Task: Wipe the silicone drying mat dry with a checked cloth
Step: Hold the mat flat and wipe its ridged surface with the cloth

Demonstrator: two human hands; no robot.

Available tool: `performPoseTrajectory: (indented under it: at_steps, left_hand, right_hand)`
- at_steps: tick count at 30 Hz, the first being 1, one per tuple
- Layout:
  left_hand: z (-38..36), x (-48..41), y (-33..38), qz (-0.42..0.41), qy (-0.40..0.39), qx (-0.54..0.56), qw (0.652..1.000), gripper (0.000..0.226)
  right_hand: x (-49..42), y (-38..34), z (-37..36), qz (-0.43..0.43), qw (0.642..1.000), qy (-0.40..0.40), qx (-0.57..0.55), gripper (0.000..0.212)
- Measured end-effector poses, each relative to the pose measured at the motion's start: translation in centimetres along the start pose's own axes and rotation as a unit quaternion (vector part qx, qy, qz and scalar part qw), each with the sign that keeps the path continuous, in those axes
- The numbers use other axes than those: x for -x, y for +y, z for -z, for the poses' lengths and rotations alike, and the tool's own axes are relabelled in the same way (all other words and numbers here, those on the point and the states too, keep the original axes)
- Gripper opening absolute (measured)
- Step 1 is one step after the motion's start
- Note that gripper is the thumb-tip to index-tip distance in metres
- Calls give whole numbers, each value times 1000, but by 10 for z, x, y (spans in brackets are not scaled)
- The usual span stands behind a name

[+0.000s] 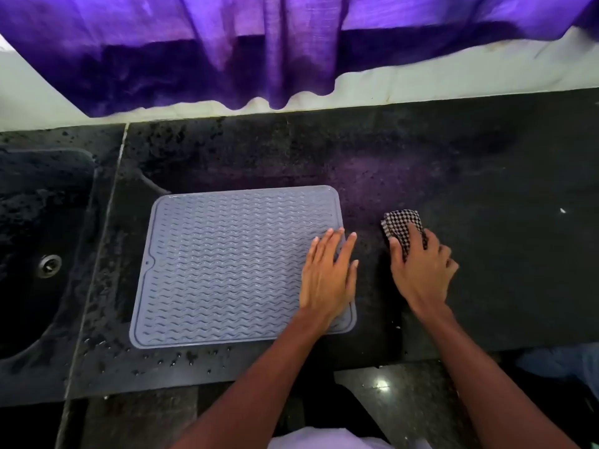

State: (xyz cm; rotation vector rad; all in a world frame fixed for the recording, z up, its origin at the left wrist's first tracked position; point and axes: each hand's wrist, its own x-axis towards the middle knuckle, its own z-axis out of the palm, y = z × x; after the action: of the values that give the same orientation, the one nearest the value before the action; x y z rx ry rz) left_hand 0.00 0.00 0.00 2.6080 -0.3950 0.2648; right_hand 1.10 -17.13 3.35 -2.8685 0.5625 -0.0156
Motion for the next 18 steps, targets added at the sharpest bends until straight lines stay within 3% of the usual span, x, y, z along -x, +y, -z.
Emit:
performPoseTrajectory:
  at_steps: [4,9,14,18]
  left_hand:
    - [0,-2,-2,6,-21,16,1000,46]
    - [12,5,-25,-41,-36,2,999,42]
    - [50,18,-77,-18,-28,-45,998,41]
    - [86,43,-126,51,-5,-72,996,42]
  right_hand:
    - [-8,4,5,-31,991,-20,-130,59]
    - [-16,-5,15,-112,952,-79,-275,93]
    - [-5,-22,17,-100,929,-94,-345,47]
    - [10,-44,25,-43,906,-104,-409,43]
